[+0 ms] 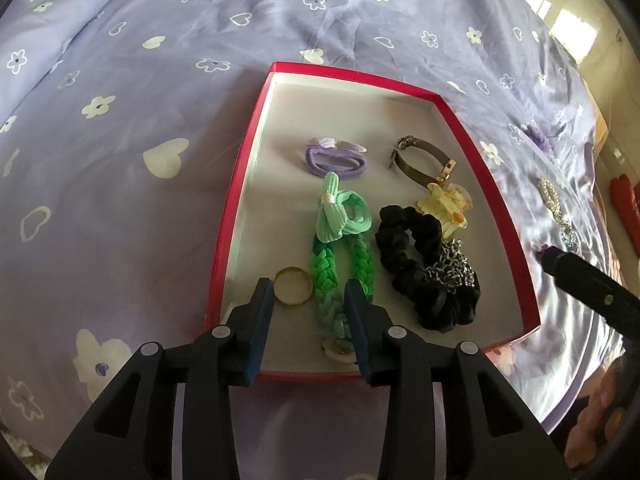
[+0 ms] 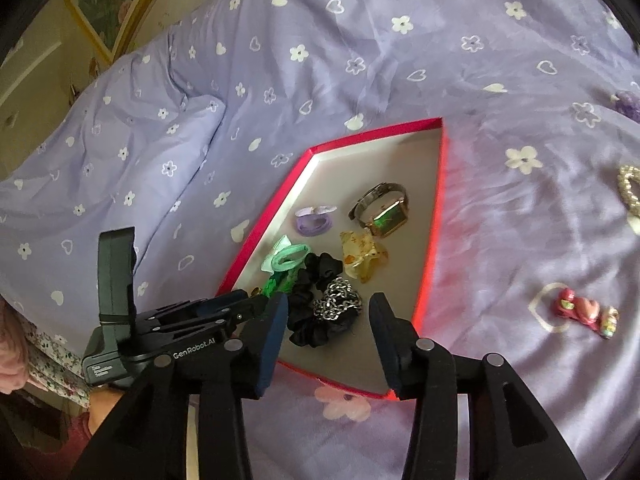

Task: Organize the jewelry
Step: 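Move both tools back toward the pink heart clip and beaded bracelet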

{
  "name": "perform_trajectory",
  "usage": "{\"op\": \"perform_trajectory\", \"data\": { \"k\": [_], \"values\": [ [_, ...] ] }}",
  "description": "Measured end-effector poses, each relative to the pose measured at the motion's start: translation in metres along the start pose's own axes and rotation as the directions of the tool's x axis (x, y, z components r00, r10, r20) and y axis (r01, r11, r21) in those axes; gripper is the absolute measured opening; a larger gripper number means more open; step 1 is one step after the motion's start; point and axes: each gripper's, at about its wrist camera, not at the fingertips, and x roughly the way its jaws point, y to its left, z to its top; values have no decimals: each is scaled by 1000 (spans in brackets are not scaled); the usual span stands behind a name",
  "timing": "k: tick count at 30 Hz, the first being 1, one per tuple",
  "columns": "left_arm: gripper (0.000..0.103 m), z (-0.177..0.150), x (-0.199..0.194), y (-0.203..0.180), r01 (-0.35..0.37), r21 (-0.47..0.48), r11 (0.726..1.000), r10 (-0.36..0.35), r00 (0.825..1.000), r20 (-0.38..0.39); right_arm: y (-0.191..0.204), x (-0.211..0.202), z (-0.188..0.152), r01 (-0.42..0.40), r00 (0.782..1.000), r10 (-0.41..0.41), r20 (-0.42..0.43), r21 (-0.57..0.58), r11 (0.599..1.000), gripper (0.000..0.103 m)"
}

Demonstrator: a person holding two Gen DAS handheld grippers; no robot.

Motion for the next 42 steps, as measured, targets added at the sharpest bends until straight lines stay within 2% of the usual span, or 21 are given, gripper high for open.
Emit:
{"op": "perform_trajectory", "data": {
  "k": [9, 11, 19, 22, 29, 36, 42],
  "values": [
    [46, 0, -17, -10, -1, -6, 1000, 2, 999, 34, -27, -43, -7, 41, 997, -45, 65, 54, 998, 52],
    [47, 1, -25, -14, 5, -1, 1000, -5, 999, 52, -37, -54, -10, 61, 994, -67, 81, 68, 996, 55],
    [57, 4, -42, -43, 48, 35, 998, -51, 995, 82, -79, -96, -24, 147, 978, -166, 125, 146, 978, 58],
    [59, 4, -44, -59, 64, 63, 996, -69, 994, 83, -94, -111, -31, 183, 969, -207, 137, 172, 968, 64],
    [63, 3, -44, -99, 103, 129, 986, -113, 991, 69, -127, -141, -48, 240, 949, -278, 149, 228, 944, 64],
    [67, 1, -39, -140, 129, 208, 969, -142, 989, 45, -152, -156, -56, 262, 938, -310, 152, 272, 926, 64],
    [70, 1, -33, -170, 143, 278, 950, -156, 988, 23, -163, -157, -55, 280, 934, -326, 145, 265, 923, 65]
  ]
}}
